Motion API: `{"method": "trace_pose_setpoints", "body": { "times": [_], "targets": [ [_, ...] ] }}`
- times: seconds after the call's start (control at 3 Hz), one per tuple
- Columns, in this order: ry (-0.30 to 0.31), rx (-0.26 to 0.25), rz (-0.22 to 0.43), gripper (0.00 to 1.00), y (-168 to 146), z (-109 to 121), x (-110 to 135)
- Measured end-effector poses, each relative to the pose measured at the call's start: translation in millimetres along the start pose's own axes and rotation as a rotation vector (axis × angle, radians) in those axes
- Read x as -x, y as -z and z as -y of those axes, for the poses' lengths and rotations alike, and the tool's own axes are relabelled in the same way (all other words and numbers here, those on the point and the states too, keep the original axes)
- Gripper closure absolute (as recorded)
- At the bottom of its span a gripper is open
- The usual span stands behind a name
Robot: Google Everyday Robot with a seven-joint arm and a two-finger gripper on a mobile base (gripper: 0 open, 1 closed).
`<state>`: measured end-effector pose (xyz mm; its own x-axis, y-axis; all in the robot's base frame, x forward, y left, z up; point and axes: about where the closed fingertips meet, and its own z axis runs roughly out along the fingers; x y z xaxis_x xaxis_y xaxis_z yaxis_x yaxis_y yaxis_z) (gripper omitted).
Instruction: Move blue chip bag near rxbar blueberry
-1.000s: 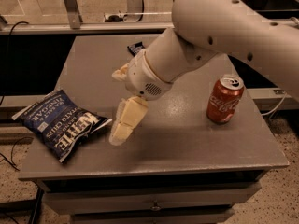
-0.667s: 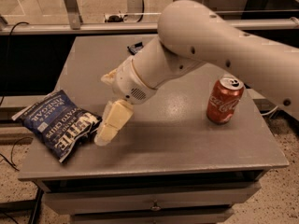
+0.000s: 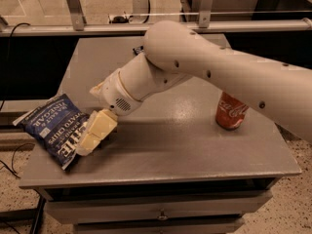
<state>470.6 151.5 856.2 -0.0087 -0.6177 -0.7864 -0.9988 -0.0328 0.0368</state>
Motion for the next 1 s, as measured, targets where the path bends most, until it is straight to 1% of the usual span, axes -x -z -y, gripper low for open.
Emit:
{"method": "trace_pose_setpoints", "body": {
  "times": [0.33,0.67,1.0],
  "targets": [
    [-0.044,0.033,0.008,0.18,-18.3,-1.8,-0.2],
    [-0.066,0.042,0.016,0.4,-26.3,-2.6,0.2],
    [-0.078,0.03,0.018,0.64,-24.7,-2.6,-0.3]
  ]
}}
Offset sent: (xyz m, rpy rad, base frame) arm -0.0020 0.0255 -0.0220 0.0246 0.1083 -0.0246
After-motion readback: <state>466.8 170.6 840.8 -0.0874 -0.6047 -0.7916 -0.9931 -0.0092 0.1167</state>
